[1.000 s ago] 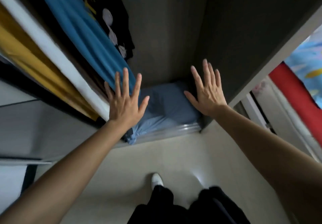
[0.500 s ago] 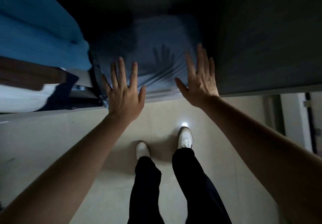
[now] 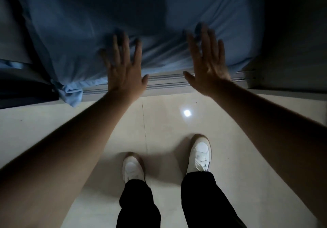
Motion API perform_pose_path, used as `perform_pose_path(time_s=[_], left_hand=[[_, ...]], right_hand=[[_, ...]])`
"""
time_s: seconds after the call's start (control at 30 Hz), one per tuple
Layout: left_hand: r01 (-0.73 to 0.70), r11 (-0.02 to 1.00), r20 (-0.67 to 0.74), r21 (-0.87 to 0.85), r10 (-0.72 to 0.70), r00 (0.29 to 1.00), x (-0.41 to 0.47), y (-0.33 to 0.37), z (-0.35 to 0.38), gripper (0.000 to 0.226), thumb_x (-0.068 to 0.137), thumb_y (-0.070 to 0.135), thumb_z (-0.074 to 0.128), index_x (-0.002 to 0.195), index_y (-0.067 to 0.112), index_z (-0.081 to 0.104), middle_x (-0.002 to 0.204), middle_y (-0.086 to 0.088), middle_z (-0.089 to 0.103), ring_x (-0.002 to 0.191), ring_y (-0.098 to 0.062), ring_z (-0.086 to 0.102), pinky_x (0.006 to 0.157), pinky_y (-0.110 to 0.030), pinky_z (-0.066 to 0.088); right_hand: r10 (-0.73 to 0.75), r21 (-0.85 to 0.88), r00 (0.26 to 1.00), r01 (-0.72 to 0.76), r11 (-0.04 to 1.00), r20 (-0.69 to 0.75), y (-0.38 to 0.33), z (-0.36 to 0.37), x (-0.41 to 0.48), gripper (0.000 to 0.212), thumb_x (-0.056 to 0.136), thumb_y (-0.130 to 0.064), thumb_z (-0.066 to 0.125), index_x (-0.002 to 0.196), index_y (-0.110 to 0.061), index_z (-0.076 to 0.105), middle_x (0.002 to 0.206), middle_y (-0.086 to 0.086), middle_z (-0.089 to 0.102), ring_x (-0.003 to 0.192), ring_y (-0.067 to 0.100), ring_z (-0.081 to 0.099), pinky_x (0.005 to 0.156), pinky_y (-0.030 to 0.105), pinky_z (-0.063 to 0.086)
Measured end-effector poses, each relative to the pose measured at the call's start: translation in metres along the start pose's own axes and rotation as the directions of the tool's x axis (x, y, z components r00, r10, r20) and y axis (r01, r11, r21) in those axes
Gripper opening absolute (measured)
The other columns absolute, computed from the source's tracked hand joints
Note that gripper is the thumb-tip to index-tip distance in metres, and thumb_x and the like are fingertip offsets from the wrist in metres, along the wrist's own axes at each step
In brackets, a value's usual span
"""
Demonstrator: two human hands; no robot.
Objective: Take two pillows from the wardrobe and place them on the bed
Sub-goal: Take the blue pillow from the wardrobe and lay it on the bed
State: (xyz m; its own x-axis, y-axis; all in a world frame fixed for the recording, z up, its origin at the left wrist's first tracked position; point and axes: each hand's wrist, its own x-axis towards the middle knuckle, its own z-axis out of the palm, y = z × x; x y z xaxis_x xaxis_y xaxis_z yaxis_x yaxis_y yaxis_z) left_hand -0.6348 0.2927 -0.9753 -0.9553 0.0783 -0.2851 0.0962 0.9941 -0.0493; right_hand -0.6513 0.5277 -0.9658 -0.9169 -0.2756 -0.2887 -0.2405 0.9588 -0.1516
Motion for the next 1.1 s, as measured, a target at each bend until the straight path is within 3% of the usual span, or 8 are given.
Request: perform_pose_path(time_s=[0.13,0.23,0.33,0.43,0.53,0.7,0.9,1.1], left_hand=[[0.011,1.0,0.077,0.017,-0.012,0.997,0.032,-0.005,0.028,0.095,0.077,0.041,0.073,0.152,0.022,0.018,0.163,-0.019,0.008,0.146,-0.049,0.009,0.107,-0.077,0.017],[0.085,0.996,0.093,-0.01,-0.083,0.992,0.039,0.005,0.032,0.064,0.093,0.027,0.059,0.15,0.022,0.03,0.163,-0.016,0.013,0.147,-0.047,0.01,0.108,-0.076,0.016],[0.069,0.996,0.127,-0.055,-0.062,0.99,0.032,0.005,0.019,0.052,0.096,0.018,0.051,0.146,0.018,0.038,0.161,-0.014,0.019,0.147,-0.046,0.011,0.11,-0.074,0.017],[0.0,0.997,0.21,-0.075,0.016,0.977,0.019,-0.005,-0.006,0.046,0.095,0.024,0.054,0.14,0.015,0.046,0.157,-0.014,0.026,0.145,-0.046,0.016,0.109,-0.067,0.029],[-0.033,0.996,0.276,-0.08,0.054,0.96,-0.005,-0.014,-0.036,0.031,0.095,0.021,0.054,0.126,0.016,0.058,0.144,-0.014,0.039,0.139,-0.043,0.028,0.103,-0.06,0.041],[-0.099,0.994,0.373,-0.045,0.108,0.921,-0.081,-0.018,-0.076,0.029,0.097,0.018,0.046,0.122,0.015,0.061,0.136,-0.01,0.046,0.135,-0.038,0.033,0.1,-0.059,0.043],[-0.23,0.973,0.442,-0.011,0.211,0.872,-0.183,-0.013,-0.128,0.03,0.095,0.011,0.042,0.123,0.013,0.054,0.135,-0.005,0.048,0.13,-0.034,0.037,0.099,-0.055,0.044],[-0.217,0.967,0.266,-0.137,0.247,0.932,-0.226,-0.01,-0.221,0.024,0.087,0.008,0.055,0.109,0.012,0.063,0.112,-0.011,0.068,0.108,-0.035,0.061,0.08,-0.042,0.052]], right_hand=[[0.046,-0.103,0.997,-0.04,0.994,0.062,-0.001,0.03,0.036,0.097,0.085,-0.037,0.07,0.157,-0.024,0.006,0.166,0.014,0.002,0.151,0.041,0.008,0.119,0.062,0.015],[0.1,-0.133,0.994,-0.093,0.987,0.047,-0.009,0.045,0.042,0.075,0.098,-0.02,0.053,0.158,-0.027,0.008,0.166,0.01,0.006,0.151,0.04,0.01,0.119,0.061,0.014],[0.11,-0.124,0.991,-0.1,0.987,0.08,-0.013,0.036,0.038,0.064,0.099,-0.009,0.037,0.157,-0.026,0.015,0.163,0.012,0.019,0.146,0.041,0.021,0.117,0.058,0.021],[0.056,-0.105,0.993,-0.045,0.994,0.104,-0.019,0.013,0.024,0.057,0.097,-0.011,0.041,0.152,-0.02,0.029,0.147,0.016,0.043,0.125,0.041,0.047,0.097,0.049,0.041],[0.063,-0.04,0.989,-0.058,0.998,0.131,-0.037,-0.009,-0.008,0.048,0.098,-0.016,0.043,0.145,-0.02,0.041,0.132,0.014,0.057,0.111,0.038,0.058,0.085,0.044,0.048],[0.052,0.043,0.966,-0.065,0.997,0.254,-0.07,-0.031,-0.093,0.051,0.099,-0.025,0.046,0.148,-0.023,0.035,0.134,0.006,0.053,0.112,0.035,0.059,0.081,0.044,0.048],[0.093,-0.025,0.9,-0.09,0.996,0.427,-0.107,-0.076,-0.209,0.047,0.103,-0.028,0.036,0.149,-0.019,0.031,0.132,0.005,0.055,0.107,0.031,0.064,0.078,0.042,0.05],[0.181,-0.009,0.951,-0.184,0.983,0.252,-0.113,-0.187,-0.256,0.048,0.1,-0.025,0.041,0.147,-0.019,0.038,0.134,0.002,0.056,0.122,0.029,0.053,0.086,0.042,0.047]])
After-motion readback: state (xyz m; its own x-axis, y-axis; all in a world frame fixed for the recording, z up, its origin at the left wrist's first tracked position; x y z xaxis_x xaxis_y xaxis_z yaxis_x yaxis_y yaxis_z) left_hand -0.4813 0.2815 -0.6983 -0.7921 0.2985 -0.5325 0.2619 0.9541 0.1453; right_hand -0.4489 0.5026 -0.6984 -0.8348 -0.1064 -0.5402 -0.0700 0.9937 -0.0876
